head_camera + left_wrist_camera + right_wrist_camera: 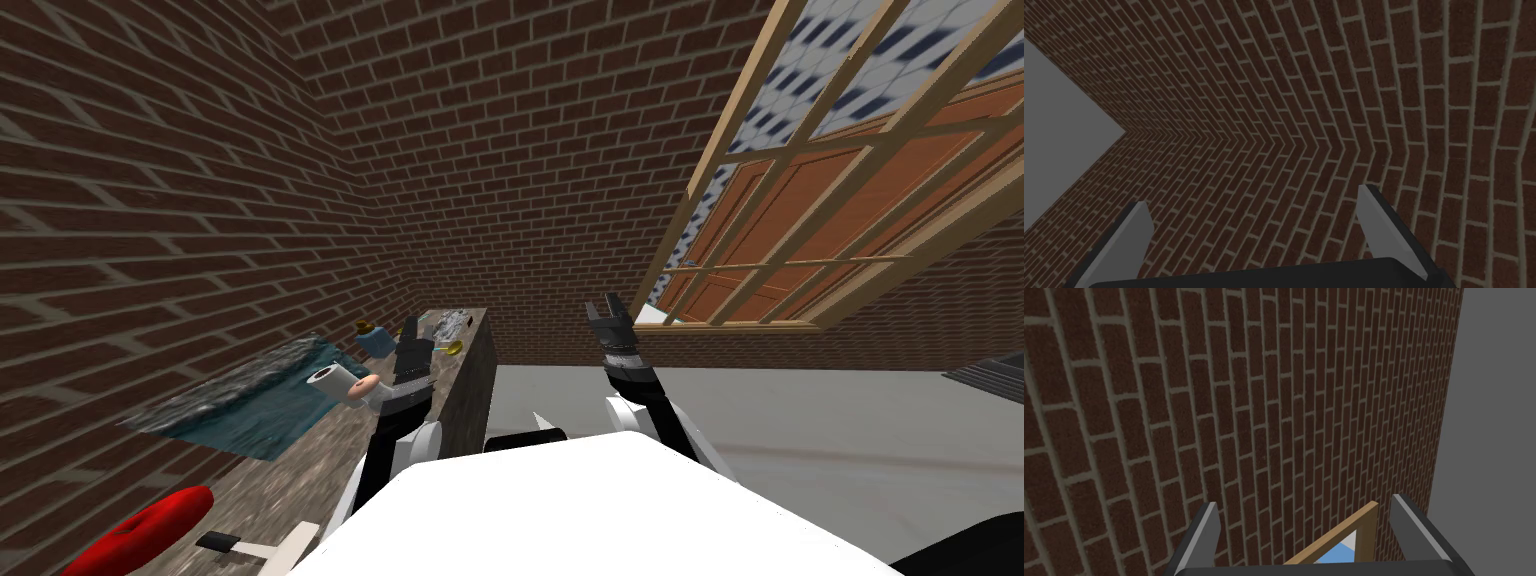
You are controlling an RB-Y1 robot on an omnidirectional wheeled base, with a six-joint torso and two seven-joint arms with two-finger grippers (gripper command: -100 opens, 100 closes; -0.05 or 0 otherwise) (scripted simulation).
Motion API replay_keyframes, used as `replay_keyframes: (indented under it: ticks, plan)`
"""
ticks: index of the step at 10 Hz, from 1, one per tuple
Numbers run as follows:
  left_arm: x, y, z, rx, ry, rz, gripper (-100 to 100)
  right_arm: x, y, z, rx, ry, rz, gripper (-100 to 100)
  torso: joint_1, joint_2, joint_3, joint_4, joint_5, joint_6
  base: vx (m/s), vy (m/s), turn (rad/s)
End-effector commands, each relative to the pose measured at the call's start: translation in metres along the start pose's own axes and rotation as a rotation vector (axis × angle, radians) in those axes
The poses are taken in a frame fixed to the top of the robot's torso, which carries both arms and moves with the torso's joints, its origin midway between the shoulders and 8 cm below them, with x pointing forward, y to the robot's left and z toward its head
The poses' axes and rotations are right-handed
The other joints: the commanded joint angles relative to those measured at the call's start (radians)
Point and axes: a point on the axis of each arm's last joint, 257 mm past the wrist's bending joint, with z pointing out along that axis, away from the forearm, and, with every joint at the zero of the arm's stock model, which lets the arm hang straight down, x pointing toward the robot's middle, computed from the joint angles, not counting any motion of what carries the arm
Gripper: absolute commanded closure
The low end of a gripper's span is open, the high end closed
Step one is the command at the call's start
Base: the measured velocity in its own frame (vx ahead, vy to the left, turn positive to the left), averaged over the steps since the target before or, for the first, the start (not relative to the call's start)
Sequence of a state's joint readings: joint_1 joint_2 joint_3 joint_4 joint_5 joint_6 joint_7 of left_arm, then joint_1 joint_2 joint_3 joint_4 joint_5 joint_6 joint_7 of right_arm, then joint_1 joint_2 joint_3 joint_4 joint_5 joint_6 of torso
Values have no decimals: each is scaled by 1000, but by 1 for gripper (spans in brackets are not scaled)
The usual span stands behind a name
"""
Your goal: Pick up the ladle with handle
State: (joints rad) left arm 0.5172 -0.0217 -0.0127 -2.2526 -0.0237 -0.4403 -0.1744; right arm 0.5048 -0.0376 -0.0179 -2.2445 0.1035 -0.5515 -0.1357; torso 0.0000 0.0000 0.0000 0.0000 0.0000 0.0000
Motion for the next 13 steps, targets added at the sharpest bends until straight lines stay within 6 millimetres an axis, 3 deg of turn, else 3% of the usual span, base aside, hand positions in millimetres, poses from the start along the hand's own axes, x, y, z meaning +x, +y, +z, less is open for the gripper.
replay_keyframes:
  ticks: [1, 13]
  plan:
    - [4, 1, -2, 4, 33, -4, -100, 0, 0, 0, 0, 0, 0, 0, 0, 0, 0, 0, 0, 0, 12, -11, 2]
    - [33, 25, -35, -27, 276, -167, -100, 0, 0, 0, 0, 0, 0, 0, -4, -3, -2, -1, -1, 0, 45, -48, 0]
